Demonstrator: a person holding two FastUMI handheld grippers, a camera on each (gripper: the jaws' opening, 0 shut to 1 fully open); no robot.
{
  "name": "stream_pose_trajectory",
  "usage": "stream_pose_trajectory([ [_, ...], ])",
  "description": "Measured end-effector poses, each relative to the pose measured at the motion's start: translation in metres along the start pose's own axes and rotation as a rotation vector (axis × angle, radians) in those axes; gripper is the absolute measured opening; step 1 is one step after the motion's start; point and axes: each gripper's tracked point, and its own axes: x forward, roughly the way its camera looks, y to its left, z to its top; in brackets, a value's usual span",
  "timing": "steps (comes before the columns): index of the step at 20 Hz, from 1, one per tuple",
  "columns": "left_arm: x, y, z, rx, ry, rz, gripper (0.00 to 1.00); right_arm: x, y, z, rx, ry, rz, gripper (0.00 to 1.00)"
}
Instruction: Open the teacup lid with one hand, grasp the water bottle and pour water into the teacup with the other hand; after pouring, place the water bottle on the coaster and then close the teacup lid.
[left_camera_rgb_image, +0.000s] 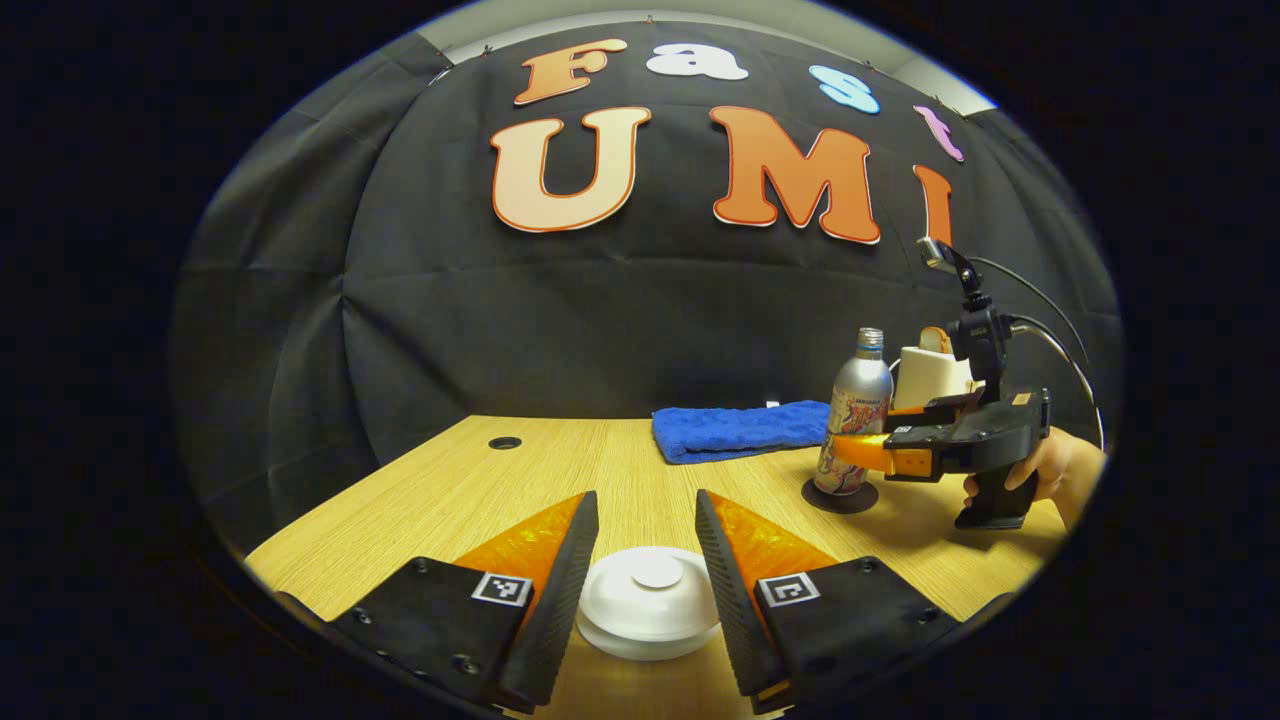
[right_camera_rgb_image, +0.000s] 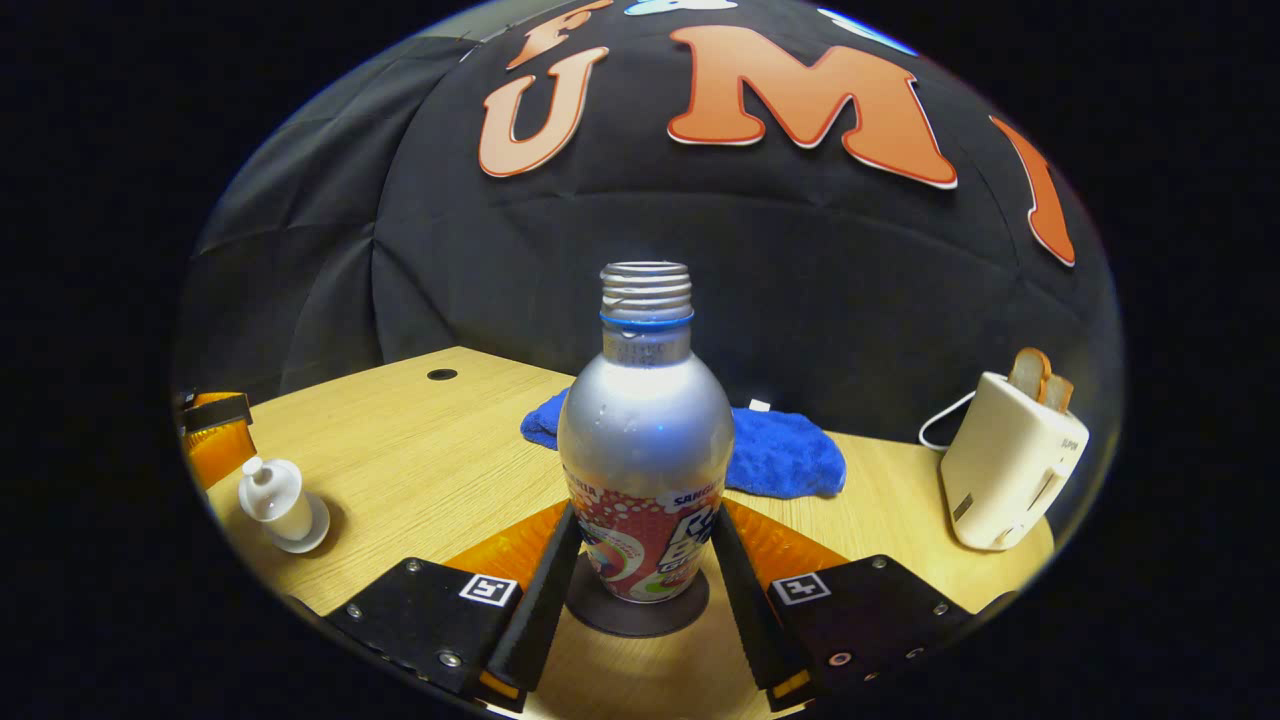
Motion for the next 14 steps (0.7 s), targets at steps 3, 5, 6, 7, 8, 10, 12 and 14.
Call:
stream_pose_trajectory([
  [3, -0.002, 0.002, 0.001, 0.002, -0.003, 0.010, 0.68, -0.001, -0.004, 0.000, 0.034, 0.004, -0.020, 0.78],
  [5, -0.005, 0.002, 0.003, 0.002, -0.008, 0.015, 0.65, -0.003, -0.003, 0.000, 0.059, 0.020, -0.017, 0.78],
  [6, -0.006, 0.002, 0.005, 0.001, -0.012, 0.016, 0.66, -0.003, -0.002, -0.001, 0.067, 0.028, -0.015, 0.78],
  [7, -0.006, 0.001, 0.006, -0.001, -0.016, 0.014, 0.66, -0.005, -0.002, 0.000, 0.073, 0.032, -0.017, 0.78],
  [8, -0.007, 0.000, 0.007, -0.002, -0.017, 0.013, 0.69, -0.005, -0.003, 0.000, 0.084, 0.037, -0.019, 0.77],
  [10, -0.010, -0.001, 0.012, -0.002, -0.027, 0.019, 0.74, -0.005, -0.001, -0.007, 0.118, 0.064, -0.018, 0.79],
  [12, -0.013, -0.002, 0.020, -0.014, -0.041, 0.033, 0.75, -0.006, 0.002, -0.017, 0.153, 0.111, 0.000, 0.80],
  [14, -0.017, -0.003, 0.028, -0.018, -0.059, 0.045, 0.84, -0.012, 0.002, -0.023, 0.152, 0.137, 0.001, 0.84],
])
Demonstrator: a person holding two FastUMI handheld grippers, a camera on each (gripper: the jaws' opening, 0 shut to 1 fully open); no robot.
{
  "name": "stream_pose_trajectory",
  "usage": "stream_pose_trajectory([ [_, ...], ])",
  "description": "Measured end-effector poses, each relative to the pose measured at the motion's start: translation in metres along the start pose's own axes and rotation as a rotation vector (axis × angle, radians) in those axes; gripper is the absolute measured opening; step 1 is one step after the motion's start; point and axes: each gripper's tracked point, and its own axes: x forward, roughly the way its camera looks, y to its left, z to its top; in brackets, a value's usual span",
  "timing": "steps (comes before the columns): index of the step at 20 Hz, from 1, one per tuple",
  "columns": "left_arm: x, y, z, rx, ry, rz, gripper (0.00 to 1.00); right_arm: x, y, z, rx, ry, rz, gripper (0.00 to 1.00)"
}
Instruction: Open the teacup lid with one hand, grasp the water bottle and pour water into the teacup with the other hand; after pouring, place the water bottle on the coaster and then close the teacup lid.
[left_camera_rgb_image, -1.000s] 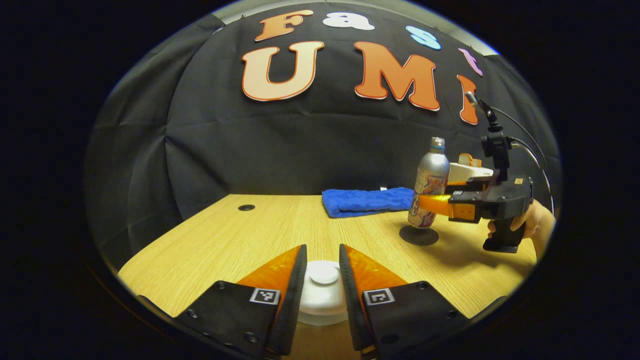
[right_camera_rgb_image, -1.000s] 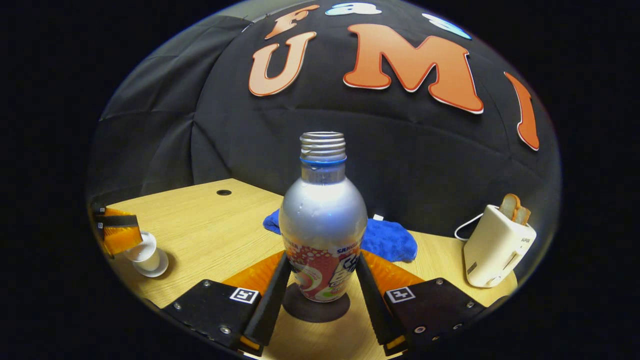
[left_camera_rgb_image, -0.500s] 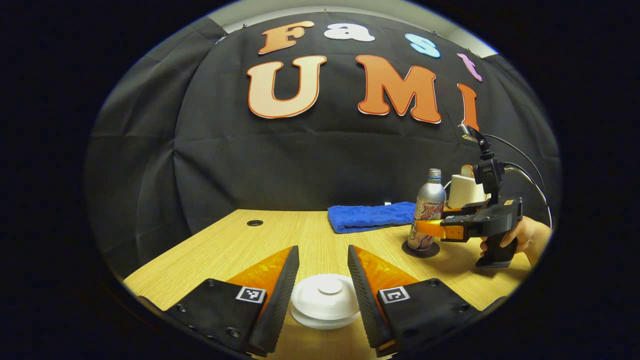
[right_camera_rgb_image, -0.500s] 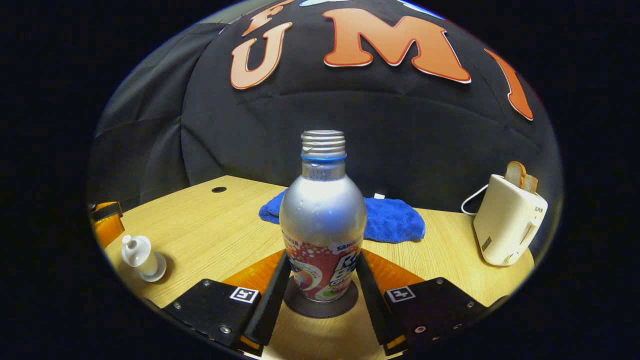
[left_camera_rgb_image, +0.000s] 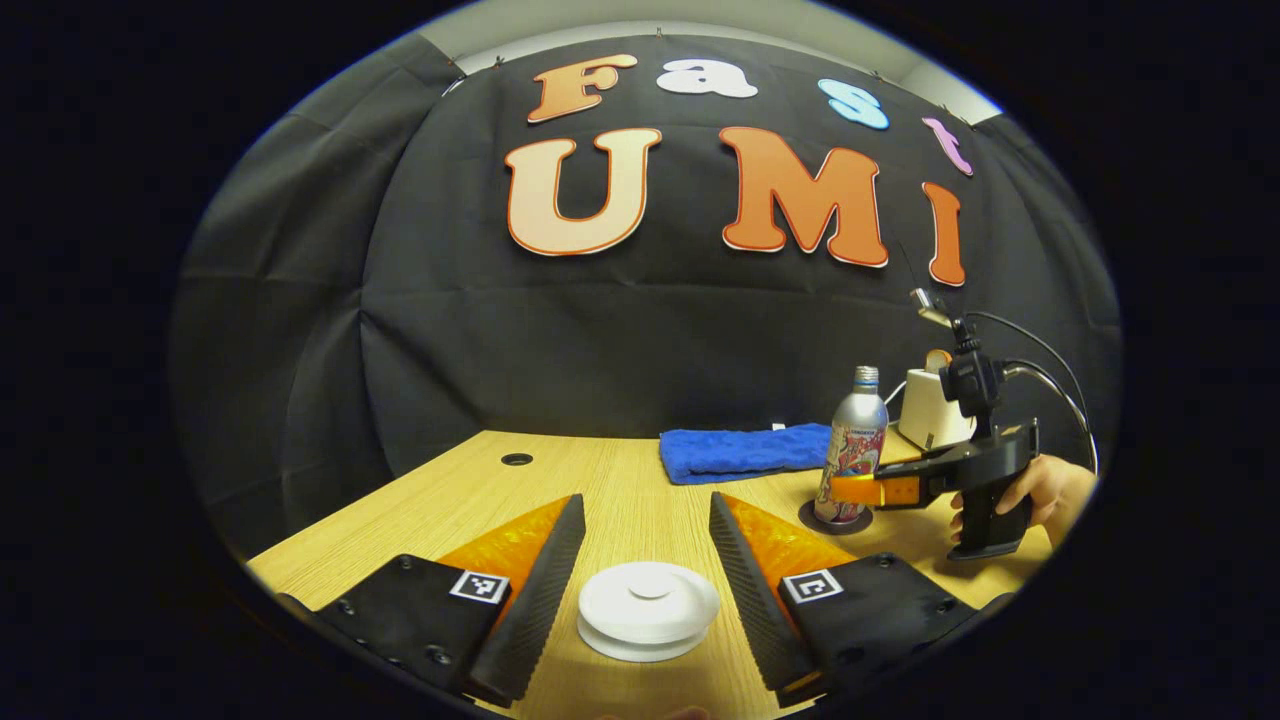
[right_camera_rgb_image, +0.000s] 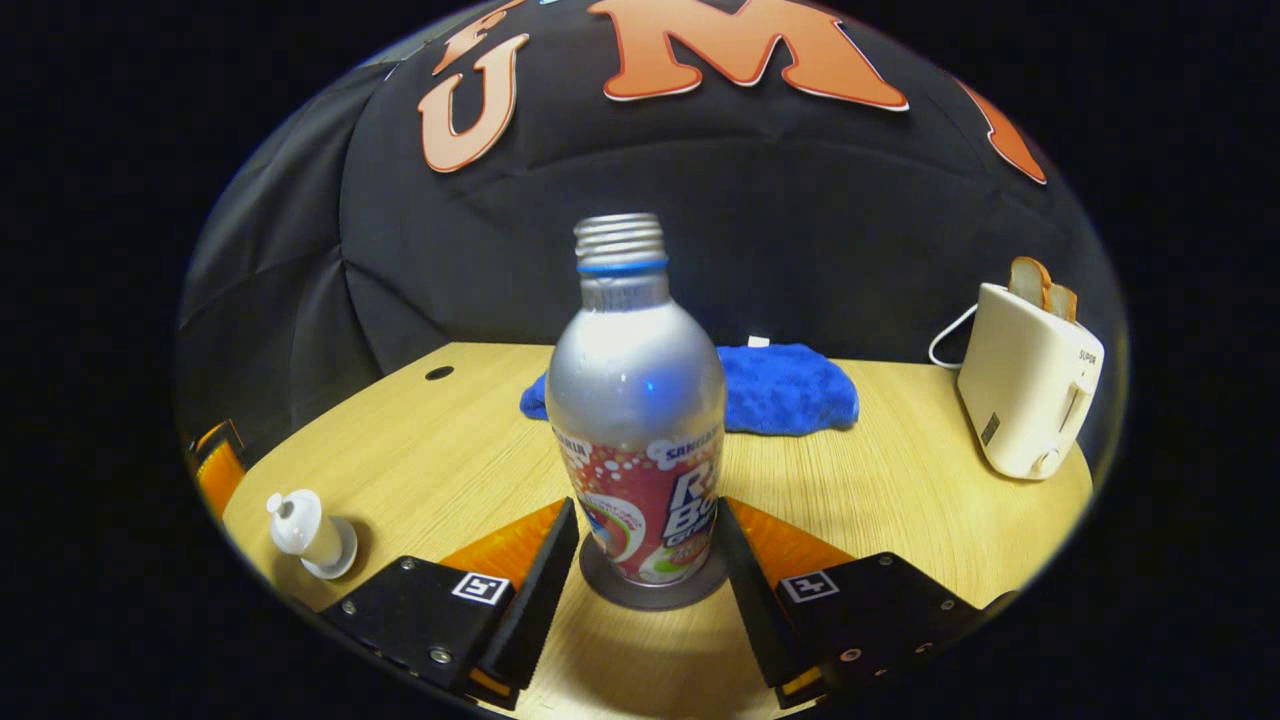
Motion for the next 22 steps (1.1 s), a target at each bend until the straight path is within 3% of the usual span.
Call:
stream_pose_trajectory([
  [5, -0.007, -0.005, 0.022, 0.006, -0.045, 0.022, 0.88, -0.035, 0.005, 0.007, -0.066, -0.045, -0.003, 0.91],
  [6, -0.010, -0.007, 0.030, 0.000, -0.061, 0.022, 0.99, -0.045, 0.005, 0.011, -0.078, -0.064, -0.004, 0.92],
  [8, -0.015, -0.010, 0.045, -0.010, -0.091, 0.021, 0.90, -0.068, 0.004, 0.022, -0.100, -0.119, -0.011, 0.94],
  [10, -0.020, -0.013, 0.058, 0.001, -0.111, 0.020, 0.99, -0.095, 0.000, 0.036, -0.120, -0.181, -0.031, 0.95],
  [13, -0.028, -0.017, 0.074, 0.010, -0.132, 0.028, 0.99, -0.133, -0.007, 0.060, -0.112, -0.276, -0.060, 0.96],
  [14, -0.030, -0.018, 0.079, 0.006, -0.137, 0.027, 0.94, -0.146, -0.011, 0.067, -0.103, -0.302, -0.066, 0.96],
  [16, -0.036, -0.022, 0.092, -0.002, -0.153, 0.021, 0.99, -0.170, -0.019, 0.082, -0.086, -0.356, -0.089, 0.96],
  [17, -0.038, -0.023, 0.098, -0.003, -0.163, 0.017, 0.95, -0.182, -0.023, 0.089, -0.080, -0.384, -0.102, 0.96],
  [19, -0.042, -0.026, 0.113, 0.001, -0.175, 0.013, 0.90, -0.203, -0.035, 0.097, -0.094, -0.414, -0.150, 0.96],
  [22, -0.046, -0.029, 0.131, 0.007, -0.193, 0.015, 0.94, -0.230, -0.051, 0.106, -0.118, -0.446, -0.228, 0.97],
])
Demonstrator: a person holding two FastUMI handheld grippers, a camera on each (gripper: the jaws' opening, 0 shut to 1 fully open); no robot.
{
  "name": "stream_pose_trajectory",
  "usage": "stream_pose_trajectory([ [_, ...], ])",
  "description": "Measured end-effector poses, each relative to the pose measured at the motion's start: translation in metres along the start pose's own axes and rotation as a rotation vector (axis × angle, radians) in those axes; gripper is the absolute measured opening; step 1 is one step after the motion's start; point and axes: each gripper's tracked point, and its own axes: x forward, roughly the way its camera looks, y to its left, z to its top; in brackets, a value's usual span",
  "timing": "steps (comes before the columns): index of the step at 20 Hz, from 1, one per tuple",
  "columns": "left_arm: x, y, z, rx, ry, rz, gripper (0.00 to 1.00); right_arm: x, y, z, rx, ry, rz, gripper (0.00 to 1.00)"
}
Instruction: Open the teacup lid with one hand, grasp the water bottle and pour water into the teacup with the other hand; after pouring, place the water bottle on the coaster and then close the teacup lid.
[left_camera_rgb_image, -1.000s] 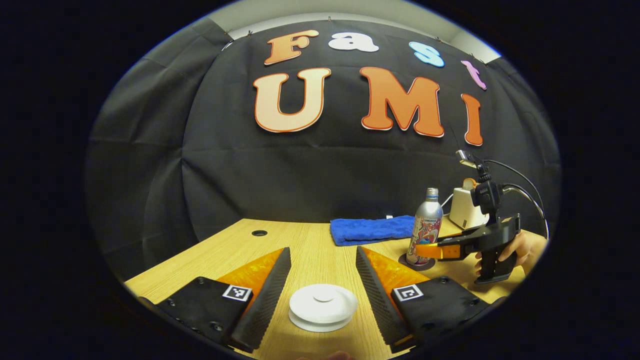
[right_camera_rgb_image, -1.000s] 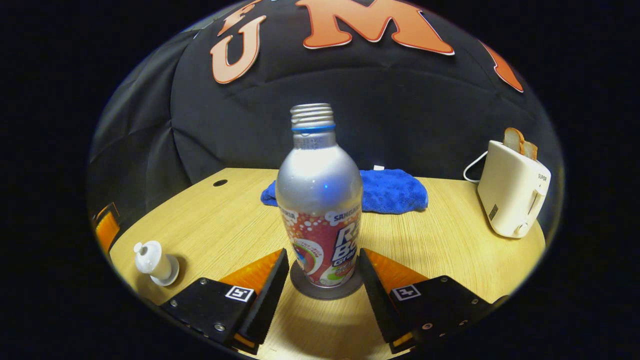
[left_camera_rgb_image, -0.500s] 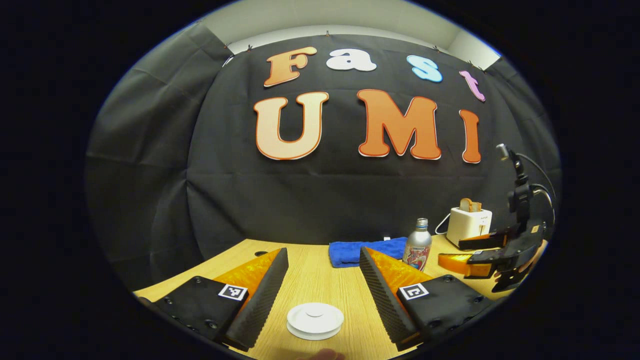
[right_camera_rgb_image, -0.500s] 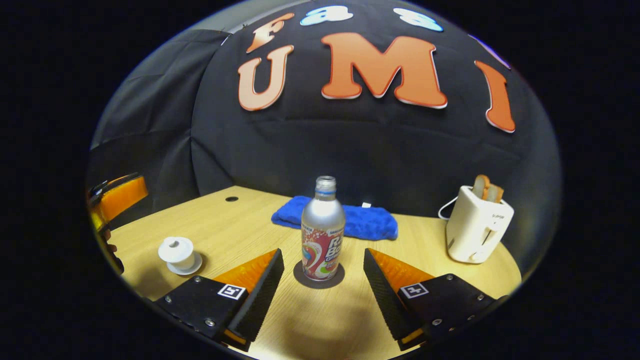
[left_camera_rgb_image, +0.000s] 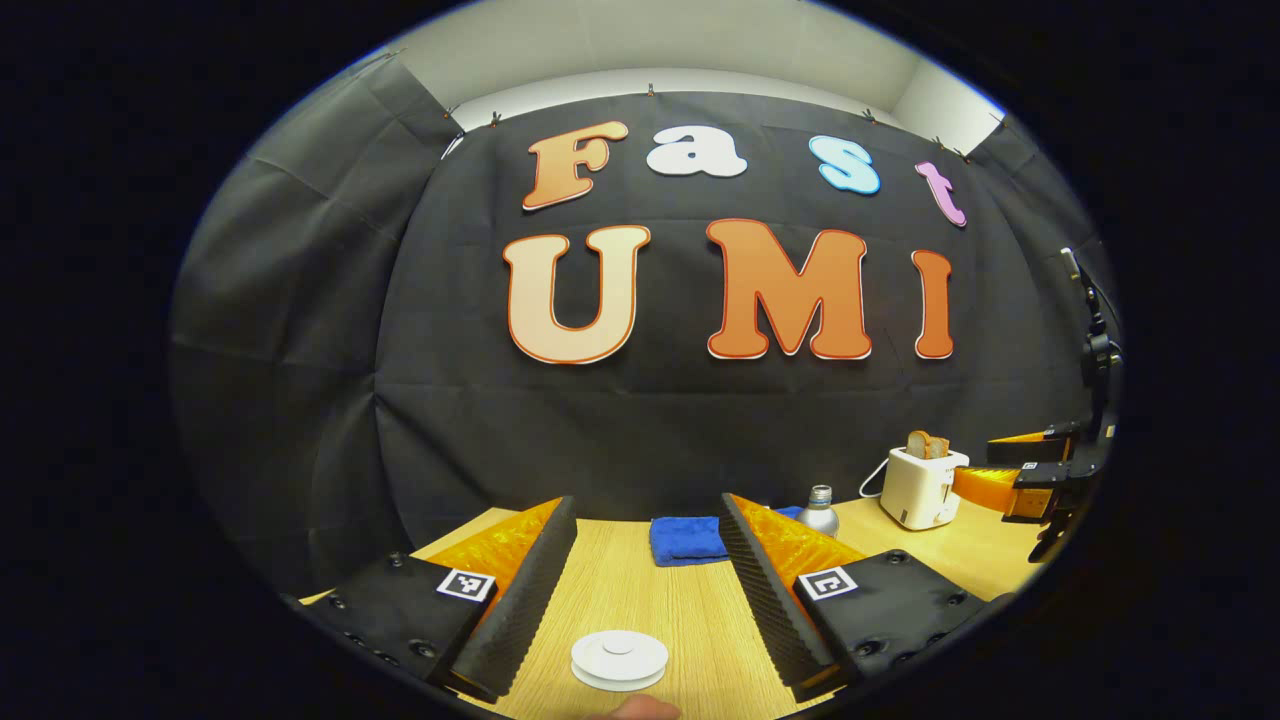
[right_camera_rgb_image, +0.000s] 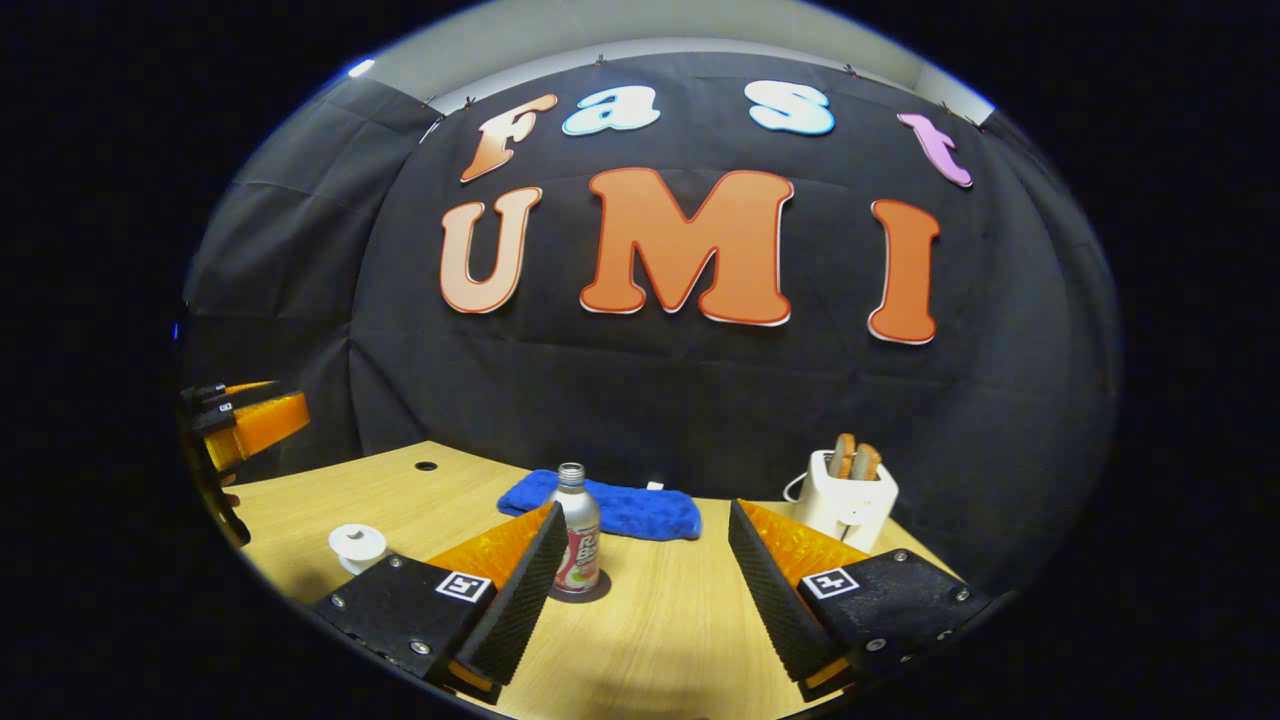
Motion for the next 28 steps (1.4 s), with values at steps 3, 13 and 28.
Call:
stream_pose_trajectory([
  [3, -0.005, -0.005, 0.017, -0.003, -0.020, -0.003, 0.99, -0.015, -0.007, 0.011, -0.007, -0.032, -0.024, 0.97],
  [13, -0.018, -0.015, 0.031, 0.004, -0.055, 0.001, 0.96, -0.053, 0.011, 0.026, -0.051, -0.134, -0.026, 0.97],
  [28, -0.019, -0.025, 0.009, 0.027, -0.045, -0.030, 0.98, -0.058, 0.009, 0.025, -0.049, -0.175, -0.014, 0.99],
])
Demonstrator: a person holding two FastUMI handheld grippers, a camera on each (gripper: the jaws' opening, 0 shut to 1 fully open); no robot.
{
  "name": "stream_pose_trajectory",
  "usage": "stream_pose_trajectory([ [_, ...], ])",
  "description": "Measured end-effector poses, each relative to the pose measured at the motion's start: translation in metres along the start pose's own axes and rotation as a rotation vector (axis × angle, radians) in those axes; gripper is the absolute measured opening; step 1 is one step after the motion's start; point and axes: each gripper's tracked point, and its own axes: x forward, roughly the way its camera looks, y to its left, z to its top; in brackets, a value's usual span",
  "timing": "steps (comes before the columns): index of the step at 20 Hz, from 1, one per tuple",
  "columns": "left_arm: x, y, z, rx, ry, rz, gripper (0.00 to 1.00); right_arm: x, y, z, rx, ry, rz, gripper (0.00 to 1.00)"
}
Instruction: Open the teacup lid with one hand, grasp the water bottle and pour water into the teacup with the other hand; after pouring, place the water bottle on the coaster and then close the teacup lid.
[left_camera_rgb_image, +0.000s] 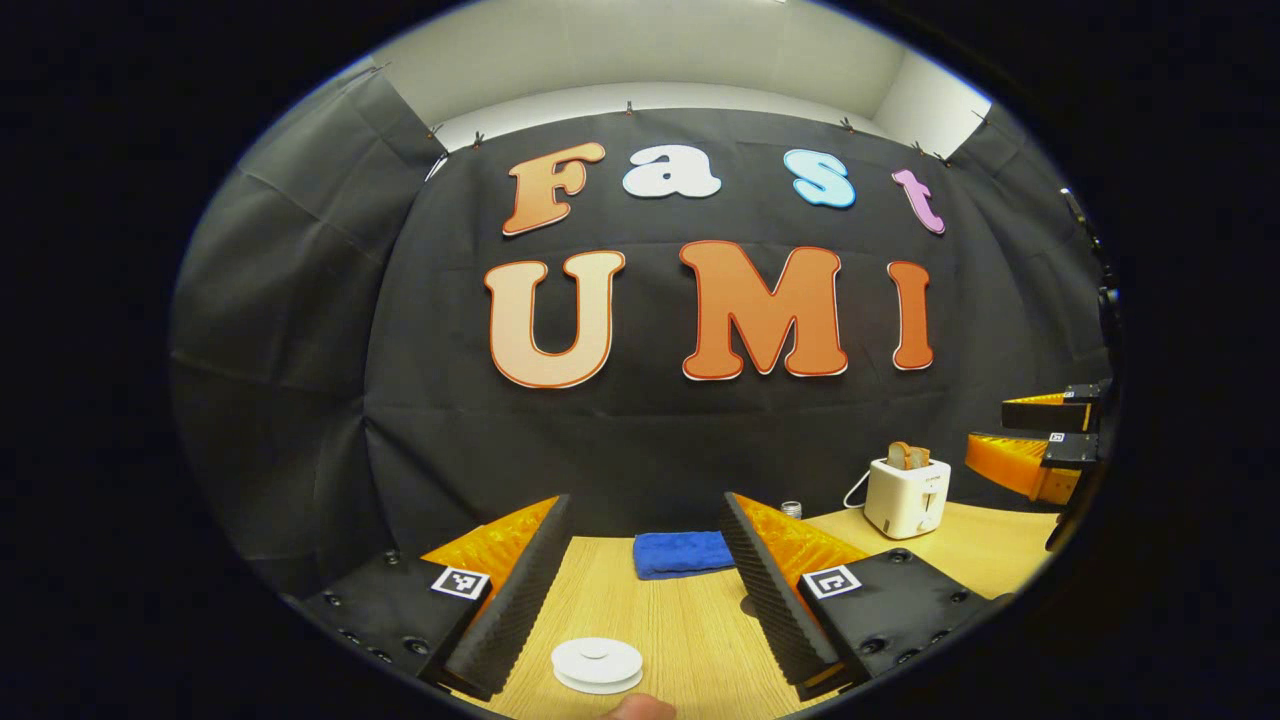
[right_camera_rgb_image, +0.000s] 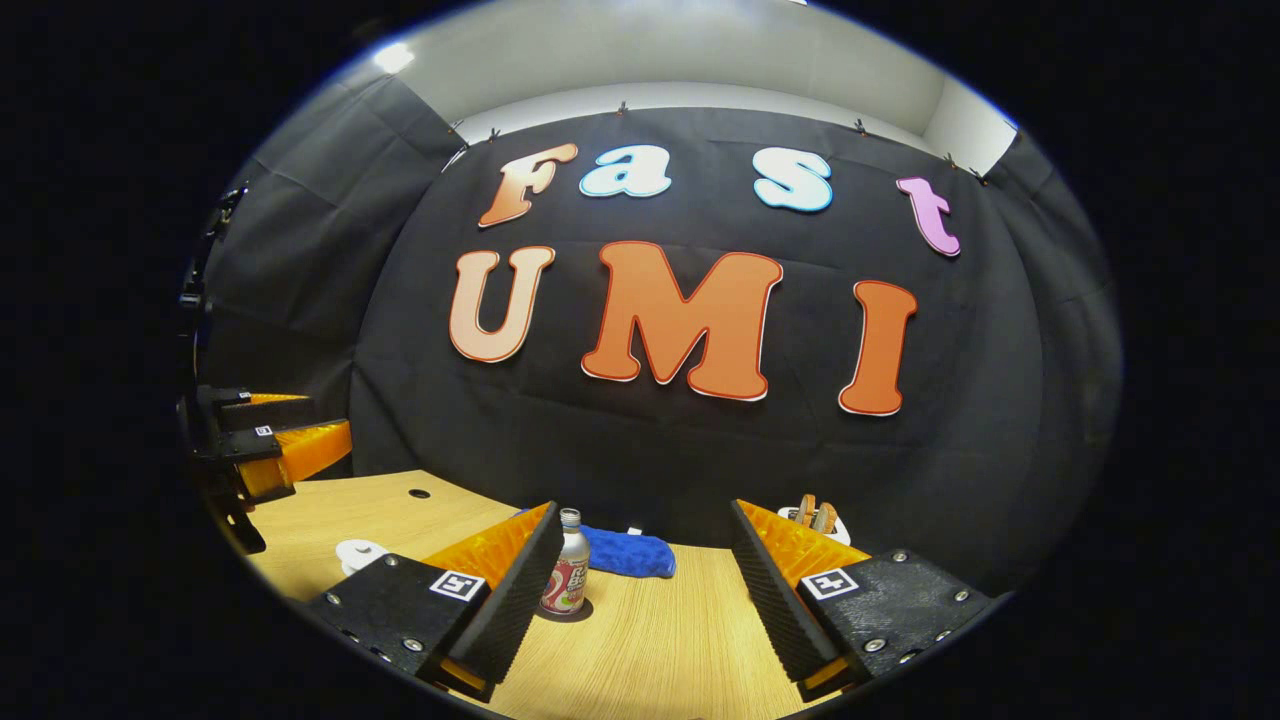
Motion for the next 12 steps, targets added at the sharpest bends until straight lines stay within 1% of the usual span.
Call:
stream_pose_trajectory([
  [6, 0.0015, 0.0056, -0.0066, 0.002, 0.012, 0.013, 0.98, 0.0024, -0.0018, -0.0025, 0.015, -0.002, -0.009, 0.99],
  [7, 0.0012, 0.0055, -0.0071, 0.001, 0.013, 0.012, 1.00, 0.0027, -0.0012, -0.0032, 0.014, -0.001, -0.008, 0.99],
  [8, 0.0011, 0.0055, -0.0070, -0.001, 0.014, 0.014, 0.98, 0.0027, -0.0010, -0.0037, 0.013, 0.001, -0.010, 0.99],
  [12, 0.0021, 0.0050, -0.0065, -0.004, 0.014, 0.013, 0.98, 0.0011, -0.0020, -0.0020, 0.017, -0.003, -0.012, 0.99],
])
